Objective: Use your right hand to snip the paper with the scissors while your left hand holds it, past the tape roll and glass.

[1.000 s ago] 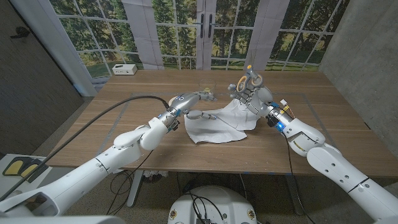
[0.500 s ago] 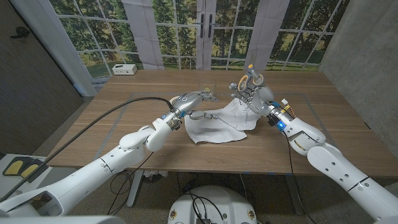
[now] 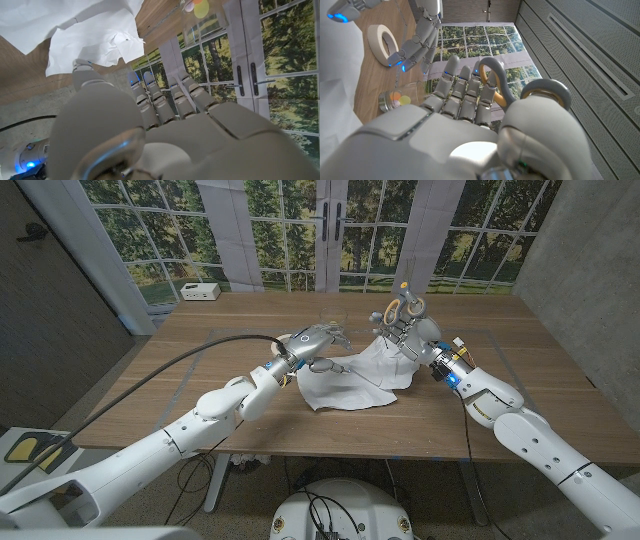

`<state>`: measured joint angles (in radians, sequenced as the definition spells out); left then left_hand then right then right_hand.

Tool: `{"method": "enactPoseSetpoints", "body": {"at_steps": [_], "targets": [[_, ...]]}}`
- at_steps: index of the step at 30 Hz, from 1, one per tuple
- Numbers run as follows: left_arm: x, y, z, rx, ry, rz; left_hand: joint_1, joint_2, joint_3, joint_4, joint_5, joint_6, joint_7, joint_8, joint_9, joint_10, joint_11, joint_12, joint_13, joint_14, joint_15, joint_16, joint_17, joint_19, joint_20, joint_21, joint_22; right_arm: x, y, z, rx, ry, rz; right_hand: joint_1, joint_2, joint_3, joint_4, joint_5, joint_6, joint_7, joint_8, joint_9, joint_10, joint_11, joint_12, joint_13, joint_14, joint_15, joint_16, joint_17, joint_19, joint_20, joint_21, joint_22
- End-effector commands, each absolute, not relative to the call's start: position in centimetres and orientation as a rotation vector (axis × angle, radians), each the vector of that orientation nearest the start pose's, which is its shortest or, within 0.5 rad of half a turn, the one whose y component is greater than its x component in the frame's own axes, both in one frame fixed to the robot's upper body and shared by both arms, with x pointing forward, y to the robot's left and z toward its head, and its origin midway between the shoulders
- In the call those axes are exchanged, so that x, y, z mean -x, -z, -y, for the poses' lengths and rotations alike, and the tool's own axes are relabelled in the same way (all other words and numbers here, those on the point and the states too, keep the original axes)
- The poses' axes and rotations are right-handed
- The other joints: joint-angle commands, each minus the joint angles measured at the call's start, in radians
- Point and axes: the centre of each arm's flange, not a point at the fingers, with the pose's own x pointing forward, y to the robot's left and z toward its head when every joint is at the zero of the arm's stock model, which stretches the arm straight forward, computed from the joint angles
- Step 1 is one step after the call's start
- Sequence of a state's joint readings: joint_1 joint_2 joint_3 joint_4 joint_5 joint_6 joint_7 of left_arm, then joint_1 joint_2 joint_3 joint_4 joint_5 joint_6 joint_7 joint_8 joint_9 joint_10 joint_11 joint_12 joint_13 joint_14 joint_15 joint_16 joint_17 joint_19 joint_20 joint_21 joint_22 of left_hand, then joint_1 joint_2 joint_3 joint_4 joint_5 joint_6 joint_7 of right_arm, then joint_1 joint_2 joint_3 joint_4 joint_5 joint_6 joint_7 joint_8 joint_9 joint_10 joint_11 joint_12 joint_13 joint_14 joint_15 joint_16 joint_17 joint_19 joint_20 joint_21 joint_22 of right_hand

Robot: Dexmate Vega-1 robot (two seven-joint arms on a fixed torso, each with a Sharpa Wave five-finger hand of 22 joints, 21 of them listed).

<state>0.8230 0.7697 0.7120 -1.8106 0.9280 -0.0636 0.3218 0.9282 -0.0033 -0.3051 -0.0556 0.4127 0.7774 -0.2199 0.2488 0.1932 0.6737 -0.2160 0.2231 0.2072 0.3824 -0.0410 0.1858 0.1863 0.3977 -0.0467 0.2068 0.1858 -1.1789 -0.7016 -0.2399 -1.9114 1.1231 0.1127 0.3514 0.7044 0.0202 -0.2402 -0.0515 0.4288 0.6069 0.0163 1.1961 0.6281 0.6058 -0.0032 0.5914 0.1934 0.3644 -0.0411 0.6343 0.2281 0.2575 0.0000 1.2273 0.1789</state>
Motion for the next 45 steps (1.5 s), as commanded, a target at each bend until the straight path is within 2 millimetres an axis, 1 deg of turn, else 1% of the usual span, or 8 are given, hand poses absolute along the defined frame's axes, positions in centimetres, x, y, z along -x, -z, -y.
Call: {"method": "enactPoseSetpoints", "body": {"at_steps": [1, 11, 14, 20, 22, 23, 27, 45], "targets": [[-54.0, 1.8, -12.1, -1.727, -0.001, 1.183, 0.021, 0.003, 0.003, -0.008, 0.007, 0.009, 0.0, -0.001, 0.002, 0.029, 0.0, 0.014, 0.007, 0.003, -0.173, 0.008, 0.001, -0.009, 0.003, -0.002, 0.003, -51.0, 1.6, 22.7, -0.318, -0.819, 0.586, -0.002, 0.006, -0.002, -0.007, -0.002, -0.008, -0.004, 0.011, 0.002, 0.002, 0.005, -0.002, 0.001, 0.005, -0.05, -0.004, 0.001, 0.012, -0.002, -0.003, 0.003], [-55.1, 1.6, -11.9, -1.855, 0.037, 1.207, 0.027, 0.001, 0.002, -0.01, 0.009, -0.002, -0.001, -0.009, 0.001, 0.038, -0.001, 0.014, 0.008, -0.007, -0.172, 0.005, 0.001, -0.016, 0.0, -0.004, 0.003, -50.8, 1.4, 22.7, -0.31, -0.821, 0.586, -0.005, 0.007, -0.002, -0.006, -0.003, -0.018, 0.001, 0.014, 0.005, -0.003, 0.012, -0.01, 0.002, 0.006, -0.046, -0.007, 0.002, 0.012, 0.001, -0.007, 0.003], [-55.1, 1.6, -11.7, -1.882, 0.046, 1.227, 0.033, -0.001, 0.001, -0.013, 0.011, -0.012, -0.002, -0.017, 0.001, 0.026, 0.0, 0.005, 0.006, -0.024, -0.171, -0.001, 0.0, -0.02, -0.001, -0.004, 0.003, -50.7, 1.4, 22.6, -0.307, -0.823, 0.587, -0.005, 0.008, -0.002, -0.006, -0.003, -0.018, 0.0, 0.012, 0.001, -0.002, 0.006, -0.012, 0.002, 0.006, -0.046, -0.008, 0.002, 0.013, 0.001, -0.008, 0.003], [-55.2, 1.6, -11.4, -1.91, 0.055, 1.252, 0.035, -0.002, 0.0, -0.013, 0.012, -0.023, -0.002, -0.024, 0.001, 0.006, 0.001, -0.006, 0.005, -0.034, -0.171, -0.002, 0.001, -0.023, -0.001, -0.004, 0.003, -50.3, 1.4, 22.6, -0.305, -0.821, 0.59, -0.004, 0.008, -0.001, -0.007, -0.003, -0.018, 0.0, 0.016, 0.002, -0.002, 0.01, -0.014, 0.002, 0.007, -0.045, -0.01, 0.002, 0.014, 0.002, -0.01, 0.003], [-55.3, 1.9, -11.3, -1.891, 0.028, 1.282, 0.037, 0.001, -0.002, -0.011, 0.017, -0.096, -0.002, -0.055, 0.001, -0.013, 0.0, -0.017, 0.003, -0.043, -0.171, 0.003, 0.002, -0.025, 0.003, -0.001, 0.003, -50.2, 1.4, 22.6, -0.296, -0.819, 0.594, -0.004, 0.008, -0.001, -0.008, -0.003, -0.018, 0.001, 0.017, 0.003, -0.002, 0.009, -0.015, 0.002, 0.008, -0.044, -0.01, 0.002, 0.014, 0.002, -0.01, 0.003], [-55.4, 2.0, -11.4, -1.887, 0.019, 1.296, 0.037, 0.003, -0.003, -0.009, 0.019, -0.128, 0.0, -0.063, 0.002, -0.013, 0.0, -0.017, 0.003, -0.04, -0.171, 0.006, 0.002, -0.02, -0.005, 0.002, 0.003, -50.2, 1.4, 22.6, -0.304, -0.82, 0.59, -0.004, 0.008, -0.001, -0.008, -0.003, -0.018, 0.002, 0.017, 0.003, -0.003, 0.008, -0.016, 0.002, 0.008, -0.044, -0.011, 0.002, 0.014, 0.002, -0.011, 0.003], [-55.6, 2.1, -11.3, -1.901, 0.005, 1.313, 0.038, 0.007, -0.002, -0.008, 0.02, -0.14, -0.001, -0.064, 0.002, -0.013, 0.0, -0.017, 0.004, -0.038, -0.172, 0.007, 0.002, -0.013, -0.012, 0.004, 0.003, -50.1, 1.4, 22.5, -0.298, -0.82, 0.59, -0.005, 0.008, -0.001, -0.008, -0.003, -0.02, 0.002, 0.017, 0.002, -0.003, 0.009, -0.017, 0.002, 0.008, -0.044, -0.012, 0.002, 0.014, 0.002, -0.012, 0.003], [-56.4, 2.5, -10.9, -1.956, 0.025, 1.291, 0.047, 0.019, 0.005, -0.009, 0.024, -0.143, -0.002, -0.059, 0.003, -0.014, -0.001, -0.017, 0.004, -0.034, -0.174, 0.009, 0.002, -0.006, -0.018, 0.007, 0.003, -49.4, 1.7, 22.6, -0.29, -0.807, 0.586, -0.005, 0.01, 0.0, -0.008, -0.004, -0.021, 0.0, 0.024, 0.002, 0.0, 0.009, -0.024, 0.003, 0.009, -0.045, -0.017, 0.002, 0.017, 0.004, -0.016, 0.004]]}}
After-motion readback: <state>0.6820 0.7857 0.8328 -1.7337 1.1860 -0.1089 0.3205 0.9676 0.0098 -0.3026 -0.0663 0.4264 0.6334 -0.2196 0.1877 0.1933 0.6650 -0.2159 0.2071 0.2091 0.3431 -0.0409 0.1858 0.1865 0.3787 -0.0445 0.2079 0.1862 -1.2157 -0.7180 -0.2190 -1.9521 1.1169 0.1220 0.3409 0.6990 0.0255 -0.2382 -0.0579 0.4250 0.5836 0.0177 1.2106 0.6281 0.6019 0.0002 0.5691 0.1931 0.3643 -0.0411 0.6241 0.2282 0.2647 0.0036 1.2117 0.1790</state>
